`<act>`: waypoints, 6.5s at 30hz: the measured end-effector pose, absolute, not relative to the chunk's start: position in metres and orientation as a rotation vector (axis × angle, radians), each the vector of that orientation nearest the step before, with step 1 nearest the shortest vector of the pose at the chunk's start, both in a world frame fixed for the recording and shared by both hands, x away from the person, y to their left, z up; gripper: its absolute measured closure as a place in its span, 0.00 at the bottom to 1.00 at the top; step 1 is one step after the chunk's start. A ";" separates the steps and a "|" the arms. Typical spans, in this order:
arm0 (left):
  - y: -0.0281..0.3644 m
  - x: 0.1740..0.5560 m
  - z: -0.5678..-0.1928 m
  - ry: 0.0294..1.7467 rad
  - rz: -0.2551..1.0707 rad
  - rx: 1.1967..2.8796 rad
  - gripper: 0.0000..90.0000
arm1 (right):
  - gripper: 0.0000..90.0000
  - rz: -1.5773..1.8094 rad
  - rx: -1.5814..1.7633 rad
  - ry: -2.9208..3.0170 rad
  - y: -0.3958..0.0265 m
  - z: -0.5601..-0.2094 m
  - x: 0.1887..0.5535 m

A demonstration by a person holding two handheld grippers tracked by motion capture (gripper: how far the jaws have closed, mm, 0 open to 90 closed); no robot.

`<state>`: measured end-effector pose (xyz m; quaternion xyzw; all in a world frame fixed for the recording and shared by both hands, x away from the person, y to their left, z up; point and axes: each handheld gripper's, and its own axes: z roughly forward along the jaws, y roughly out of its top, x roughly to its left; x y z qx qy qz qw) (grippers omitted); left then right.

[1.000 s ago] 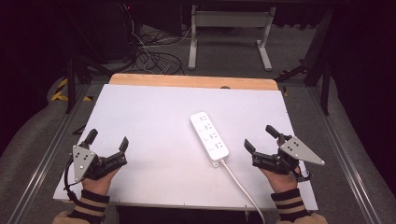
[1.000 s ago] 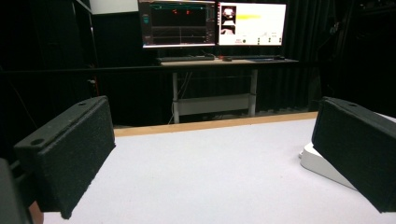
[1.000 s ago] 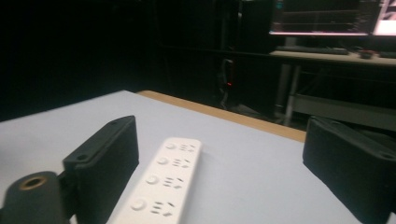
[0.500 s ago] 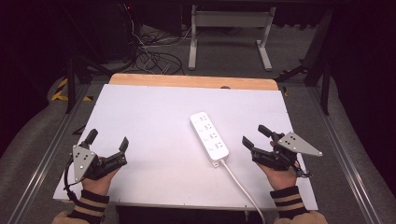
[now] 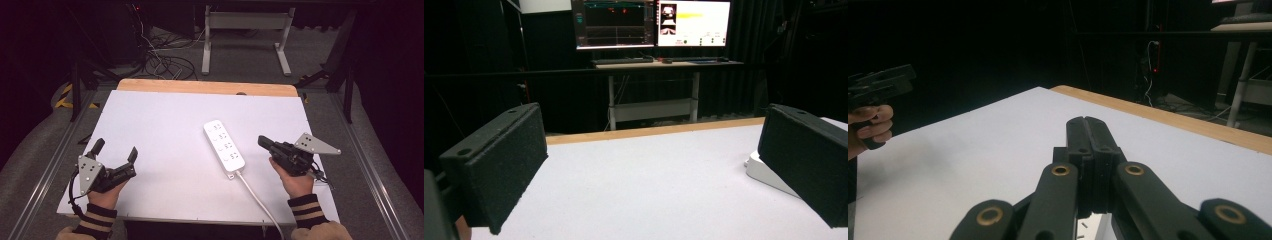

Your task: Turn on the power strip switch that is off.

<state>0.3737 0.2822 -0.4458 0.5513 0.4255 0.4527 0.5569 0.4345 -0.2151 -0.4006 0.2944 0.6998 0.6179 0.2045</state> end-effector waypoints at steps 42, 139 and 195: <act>0.281 0.372 -0.446 0.991 1.067 1.316 0.00 | 1.00 0.998 0.807 2.538 -0.102 -0.452 0.483; 0.282 0.371 -0.447 1.001 1.055 1.324 0.00 | 1.00 1.210 0.850 2.394 -0.111 -0.475 0.474; 0.280 0.372 -0.447 0.997 1.050 1.340 0.00 | 1.00 1.208 0.856 2.397 -0.111 -0.475 0.474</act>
